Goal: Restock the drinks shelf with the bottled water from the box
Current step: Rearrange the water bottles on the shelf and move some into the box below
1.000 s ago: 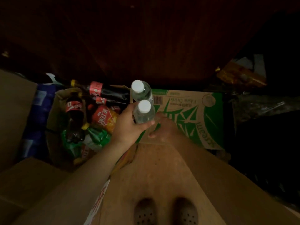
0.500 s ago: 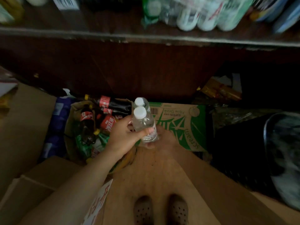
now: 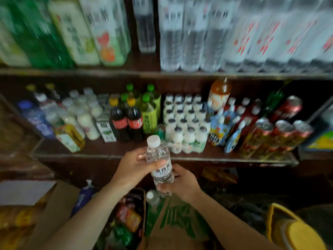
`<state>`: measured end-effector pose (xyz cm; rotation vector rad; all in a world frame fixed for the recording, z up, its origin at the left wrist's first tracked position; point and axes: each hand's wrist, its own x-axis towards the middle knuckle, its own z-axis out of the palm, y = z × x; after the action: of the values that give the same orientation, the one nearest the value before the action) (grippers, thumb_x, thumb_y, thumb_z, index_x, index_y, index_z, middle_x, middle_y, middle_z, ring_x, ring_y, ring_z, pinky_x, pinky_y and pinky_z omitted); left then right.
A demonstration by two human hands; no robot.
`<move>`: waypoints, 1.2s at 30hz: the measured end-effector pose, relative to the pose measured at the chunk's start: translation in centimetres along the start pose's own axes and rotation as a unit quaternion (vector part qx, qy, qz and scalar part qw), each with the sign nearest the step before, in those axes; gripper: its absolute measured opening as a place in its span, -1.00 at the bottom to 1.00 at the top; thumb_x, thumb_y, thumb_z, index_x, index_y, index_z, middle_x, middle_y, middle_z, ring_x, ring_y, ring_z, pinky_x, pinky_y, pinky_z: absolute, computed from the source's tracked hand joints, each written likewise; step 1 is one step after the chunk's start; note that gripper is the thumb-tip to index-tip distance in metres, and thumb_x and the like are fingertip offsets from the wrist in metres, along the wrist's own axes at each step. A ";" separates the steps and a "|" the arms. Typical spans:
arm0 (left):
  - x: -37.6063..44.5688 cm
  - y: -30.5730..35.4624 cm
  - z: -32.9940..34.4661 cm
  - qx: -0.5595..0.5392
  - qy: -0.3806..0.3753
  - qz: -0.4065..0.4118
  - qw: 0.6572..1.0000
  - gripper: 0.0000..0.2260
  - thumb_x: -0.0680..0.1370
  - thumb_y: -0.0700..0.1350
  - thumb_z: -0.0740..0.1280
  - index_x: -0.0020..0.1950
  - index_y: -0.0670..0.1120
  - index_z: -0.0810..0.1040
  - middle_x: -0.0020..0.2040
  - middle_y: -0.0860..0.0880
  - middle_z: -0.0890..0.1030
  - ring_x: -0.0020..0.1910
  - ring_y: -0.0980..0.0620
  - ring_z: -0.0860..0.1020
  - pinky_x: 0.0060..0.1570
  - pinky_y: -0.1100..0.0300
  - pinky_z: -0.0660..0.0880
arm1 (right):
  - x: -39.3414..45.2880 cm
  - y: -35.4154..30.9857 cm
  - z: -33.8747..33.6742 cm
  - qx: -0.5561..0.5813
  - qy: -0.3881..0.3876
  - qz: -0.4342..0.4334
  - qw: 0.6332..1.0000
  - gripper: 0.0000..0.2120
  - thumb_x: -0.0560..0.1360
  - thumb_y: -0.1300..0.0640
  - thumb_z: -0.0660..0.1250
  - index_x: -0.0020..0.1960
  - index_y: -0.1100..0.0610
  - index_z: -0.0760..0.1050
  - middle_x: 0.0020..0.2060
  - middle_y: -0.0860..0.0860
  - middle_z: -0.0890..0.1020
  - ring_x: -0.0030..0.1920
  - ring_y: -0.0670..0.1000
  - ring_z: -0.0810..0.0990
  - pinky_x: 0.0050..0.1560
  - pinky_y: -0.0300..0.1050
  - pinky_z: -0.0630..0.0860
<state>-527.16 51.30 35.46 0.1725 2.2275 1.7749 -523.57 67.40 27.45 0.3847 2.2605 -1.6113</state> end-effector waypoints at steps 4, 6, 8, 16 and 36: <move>1.0 7.1 -0.5 0.018 0.010 0.049 0.999 -0.79 0.36 -0.13 0.52 -0.05 0.07 0.66 -0.14 0.18 0.70 -0.13 0.27 0.65 -0.20 0.43 0.52 | -1.0 -6.3 -3.7 0.000 0.027 -0.049 0.998 -0.49 0.03 -0.11 0.59 -0.06 -0.21 0.52 -0.07 -0.15 0.68 -0.01 -0.12 0.64 0.09 -0.02 0.58; 1.4 10.3 -0.9 0.019 0.013 0.067 0.997 -0.79 0.37 -0.11 0.52 -0.02 0.05 0.66 -0.13 0.19 0.70 -0.13 0.28 0.64 -0.21 0.46 0.51 | -1.4 -9.1 -5.1 -0.012 0.038 -0.075 0.996 -0.55 0.16 0.00 0.62 -0.05 -0.19 0.50 -0.13 -0.17 0.65 -0.05 -0.14 0.62 -0.03 -0.20 0.56; 1.8 12.9 -1.1 0.011 0.015 0.077 0.997 -0.77 0.37 -0.10 0.52 0.00 0.04 0.66 -0.12 0.19 0.70 -0.12 0.29 0.64 -0.20 0.45 0.51 | -1.9 -11.5 -6.3 -0.016 0.055 -0.096 0.994 -0.57 0.22 0.03 0.61 -0.02 -0.18 0.49 -0.18 -0.20 0.61 -0.09 -0.14 0.60 -0.14 -0.30 0.50; 4.3 20.1 -3.3 -0.002 0.006 0.104 0.995 -0.78 0.41 -0.22 0.48 -0.01 0.02 0.63 -0.18 0.17 0.70 -0.15 0.27 0.65 -0.26 0.46 0.50 | -1.8 -19.1 -8.5 -0.008 0.101 -0.135 0.986 -0.51 0.26 0.04 0.59 0.15 -0.08 0.52 -0.19 -0.23 0.57 -0.18 -0.27 0.52 -0.30 -0.44 0.37; 18.6 27.4 -11.2 0.019 0.013 0.175 0.984 -0.67 0.42 -0.13 0.49 0.05 0.24 0.51 0.01 0.10 0.68 0.04 0.17 0.62 -0.03 0.29 0.55 | 8.9 -33.0 -5.9 -0.160 0.306 -0.175 0.922 -0.54 0.44 -0.07 0.43 0.25 0.06 0.40 0.18 -0.06 0.47 0.15 -0.01 0.53 0.10 -0.14 0.51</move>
<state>-550.46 52.25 61.54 0.5848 2.3658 1.9112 -545.72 62.58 53.69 0.4654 3.1652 -1.3507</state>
